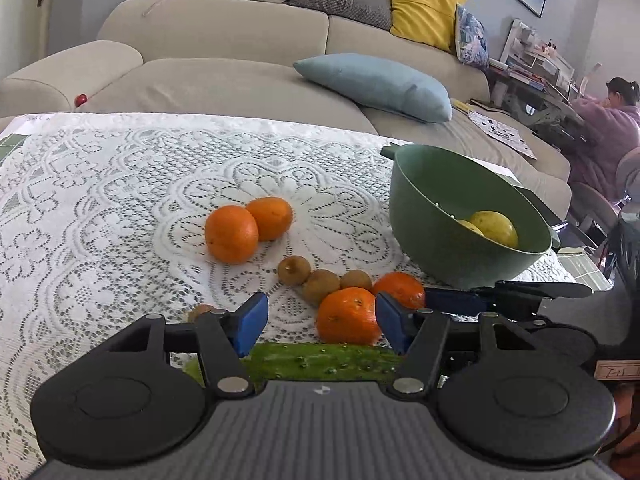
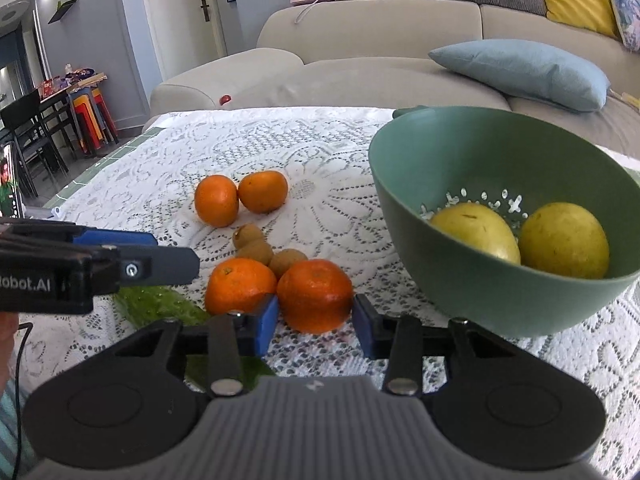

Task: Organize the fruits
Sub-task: 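Withdraw both grippers from the colander back toward the fruit, then grasp a mandarin with the left gripper while the right gripper grasps another mandarin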

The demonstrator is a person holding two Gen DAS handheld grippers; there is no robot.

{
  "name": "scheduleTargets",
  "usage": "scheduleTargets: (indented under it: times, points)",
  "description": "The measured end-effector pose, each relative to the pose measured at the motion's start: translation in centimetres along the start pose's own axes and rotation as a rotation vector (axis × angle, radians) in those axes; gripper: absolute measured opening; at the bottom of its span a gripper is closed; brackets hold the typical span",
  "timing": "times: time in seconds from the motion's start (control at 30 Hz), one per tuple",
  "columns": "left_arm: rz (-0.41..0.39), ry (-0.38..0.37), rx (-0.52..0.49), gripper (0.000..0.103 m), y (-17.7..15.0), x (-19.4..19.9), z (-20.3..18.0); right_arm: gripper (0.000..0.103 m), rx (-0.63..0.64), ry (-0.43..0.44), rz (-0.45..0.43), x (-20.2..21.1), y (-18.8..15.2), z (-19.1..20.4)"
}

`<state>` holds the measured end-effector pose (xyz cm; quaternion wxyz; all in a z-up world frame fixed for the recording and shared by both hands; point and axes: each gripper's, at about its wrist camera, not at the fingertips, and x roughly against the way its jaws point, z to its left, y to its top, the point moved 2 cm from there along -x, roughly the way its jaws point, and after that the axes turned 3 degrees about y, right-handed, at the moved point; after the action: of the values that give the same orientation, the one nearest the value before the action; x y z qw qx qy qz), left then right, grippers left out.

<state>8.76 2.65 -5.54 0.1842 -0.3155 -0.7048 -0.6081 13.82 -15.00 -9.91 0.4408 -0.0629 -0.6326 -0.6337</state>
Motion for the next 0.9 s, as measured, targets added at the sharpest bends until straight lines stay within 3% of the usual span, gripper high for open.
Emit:
scheduleTargets:
  times: [0.3,0.9]
  points:
    - [0.019,0.015,-0.027,0.072,-0.4,-0.6,-1.5,0.037,0.084,-0.088,0.013,1.2,-0.3,0.0]
    - [0.092,0.092,-0.032,0.071,-0.3,-3.5,-3.2,0.039,0.075,-0.069,0.034,1.1,-0.6,-0.8]
